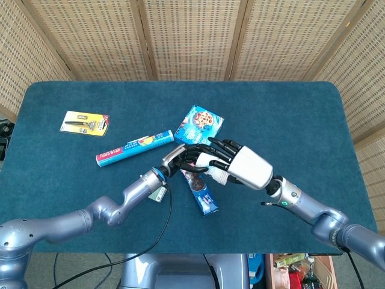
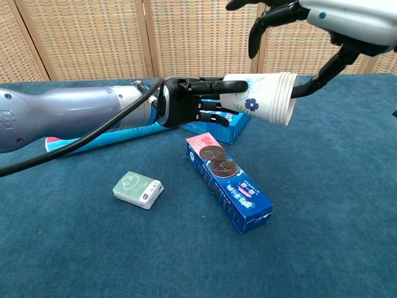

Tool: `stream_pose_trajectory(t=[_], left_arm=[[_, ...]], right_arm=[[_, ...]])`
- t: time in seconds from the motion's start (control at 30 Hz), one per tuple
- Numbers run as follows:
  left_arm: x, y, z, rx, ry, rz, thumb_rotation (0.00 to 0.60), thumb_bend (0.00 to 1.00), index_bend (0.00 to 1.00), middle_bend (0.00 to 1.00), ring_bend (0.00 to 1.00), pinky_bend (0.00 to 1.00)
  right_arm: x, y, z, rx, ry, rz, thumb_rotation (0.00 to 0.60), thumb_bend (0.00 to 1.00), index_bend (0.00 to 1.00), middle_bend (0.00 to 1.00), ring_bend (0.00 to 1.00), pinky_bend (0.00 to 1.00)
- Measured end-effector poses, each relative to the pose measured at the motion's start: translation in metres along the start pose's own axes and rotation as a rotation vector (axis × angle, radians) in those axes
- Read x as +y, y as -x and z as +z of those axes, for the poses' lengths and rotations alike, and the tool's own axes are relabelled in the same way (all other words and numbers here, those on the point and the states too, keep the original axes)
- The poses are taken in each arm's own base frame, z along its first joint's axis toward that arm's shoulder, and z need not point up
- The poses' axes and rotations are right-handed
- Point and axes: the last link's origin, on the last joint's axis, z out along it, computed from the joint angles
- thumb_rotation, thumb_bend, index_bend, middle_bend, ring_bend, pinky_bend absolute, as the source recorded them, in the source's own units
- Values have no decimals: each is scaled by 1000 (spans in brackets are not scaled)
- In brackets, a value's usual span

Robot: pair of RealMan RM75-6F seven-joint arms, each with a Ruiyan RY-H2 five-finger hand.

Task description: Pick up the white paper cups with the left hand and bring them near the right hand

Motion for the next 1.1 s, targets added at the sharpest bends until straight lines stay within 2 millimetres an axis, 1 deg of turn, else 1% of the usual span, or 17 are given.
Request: stream_pose_trajectory(t=[0.1, 0.17, 0.27, 0.37, 0.5, 0.63, 0.97, 1.1], left_arm=[[-1, 1, 0, -3, -5, 1, 600, 124, 488, 497, 466, 540], [-2, 1, 0, -6, -9, 3, 600, 125, 489, 497, 466, 540], [-3, 1, 1, -6, -14, 7, 600, 125, 488, 497, 466, 540], [-3, 1, 1, -4, -17, 7, 600, 125, 489, 497, 466, 540], [-4, 0, 1, -2, -21, 10, 600, 126, 489, 497, 466, 540], [-5, -1, 2, 1, -26, 12, 600, 126, 489, 497, 466, 540], [-7, 1, 2, 0, -32, 13, 600, 127, 488, 497, 466, 540], [-7, 1, 2, -1, -31, 6, 600, 126, 489, 497, 466, 540]], right_arm=[[-1, 5, 5, -18, -22, -36, 600, 238, 484, 174, 0, 335], [-3, 7, 6, -24, -28, -37, 600, 275, 510, 174, 0, 335], [-4, 9, 8, -15, -27, -33, 600, 321, 522, 175, 0, 335], [-5, 8, 10, -6, -26, -26, 600, 347, 528, 176, 0, 335], [-6, 8, 11, 5, -26, -17, 600, 356, 529, 177, 0, 336], [-6, 6, 13, 20, -20, -4, 600, 382, 553, 184, 0, 336], [-7, 7, 15, 25, -27, -21, 600, 527, 647, 167, 0, 352], [-5, 8, 14, 19, -32, -52, 600, 563, 670, 165, 0, 352]])
